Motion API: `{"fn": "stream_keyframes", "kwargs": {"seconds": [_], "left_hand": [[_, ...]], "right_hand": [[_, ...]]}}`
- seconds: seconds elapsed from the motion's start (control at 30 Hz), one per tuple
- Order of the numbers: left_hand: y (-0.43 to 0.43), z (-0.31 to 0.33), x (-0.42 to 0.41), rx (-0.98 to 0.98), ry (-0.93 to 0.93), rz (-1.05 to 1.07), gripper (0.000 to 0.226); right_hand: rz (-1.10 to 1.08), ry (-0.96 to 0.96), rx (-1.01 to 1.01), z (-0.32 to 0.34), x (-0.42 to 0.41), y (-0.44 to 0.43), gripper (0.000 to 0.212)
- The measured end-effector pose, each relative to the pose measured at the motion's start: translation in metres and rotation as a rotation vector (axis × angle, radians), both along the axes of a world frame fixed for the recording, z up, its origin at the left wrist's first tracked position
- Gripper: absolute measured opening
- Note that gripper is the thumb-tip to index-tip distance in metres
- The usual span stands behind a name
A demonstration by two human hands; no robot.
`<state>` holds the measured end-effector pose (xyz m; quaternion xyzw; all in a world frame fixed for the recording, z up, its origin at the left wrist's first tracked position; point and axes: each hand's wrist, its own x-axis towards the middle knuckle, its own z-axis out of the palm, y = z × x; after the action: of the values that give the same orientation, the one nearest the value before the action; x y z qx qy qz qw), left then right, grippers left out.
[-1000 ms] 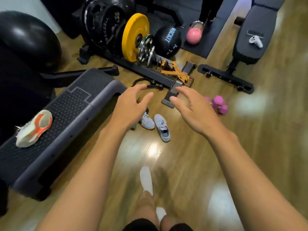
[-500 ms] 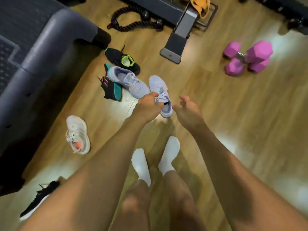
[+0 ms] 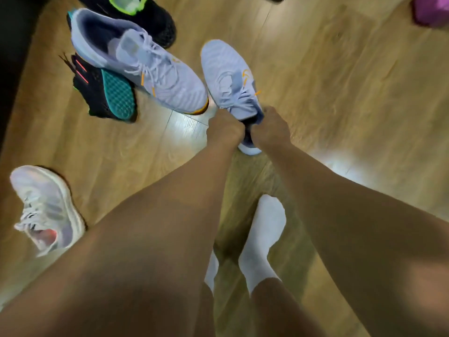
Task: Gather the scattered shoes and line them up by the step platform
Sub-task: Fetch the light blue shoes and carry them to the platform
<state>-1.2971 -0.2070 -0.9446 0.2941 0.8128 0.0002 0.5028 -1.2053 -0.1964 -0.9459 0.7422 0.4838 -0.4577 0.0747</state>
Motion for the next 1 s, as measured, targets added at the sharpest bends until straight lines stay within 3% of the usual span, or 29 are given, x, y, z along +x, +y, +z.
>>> {"fn": "stream_keyframes", "kwargs": {"seconds": [0.2,0.4,0.5,0.63,0.77,0.9,1.0], "left_hand": [[-0.006,-0.022,0.010,0.116,0.166,-0.071,0.032],[-0.013,-0.003,0.057,0.209,0.094,-0.502,0.031],[-0.014,-0.007,0.081,0.298,0.080,-0.620,0.031],[-0.010,-0.015,0.069,0.219,0.054,-0.648,0.030],[-0.018,-0.012,0.041,0.105,-0.112,-0.654,0.021],[0.002,0.010,-0.014,0.252,-0.029,-0.566,0.031],[0.039,0.035,-0.080,0.460,0.208,-0.464,0.039]], "right_hand": [[-0.061,-0.119,0.104,-0.029,0.008,-0.008,0.030],[-0.551,-0.158,-0.060,-0.036,0.052,-0.064,0.031],[-0.630,-0.130,-0.125,-0.067,0.080,-0.080,0.033],[-0.580,-0.136,-0.151,-0.088,0.092,-0.073,0.035],[-0.773,-0.155,0.011,-0.022,0.056,-0.053,0.022],[-1.150,0.091,0.325,0.035,-0.019,-0.040,0.028],[-0.937,0.334,0.137,0.054,-0.096,-0.025,0.022]]}}
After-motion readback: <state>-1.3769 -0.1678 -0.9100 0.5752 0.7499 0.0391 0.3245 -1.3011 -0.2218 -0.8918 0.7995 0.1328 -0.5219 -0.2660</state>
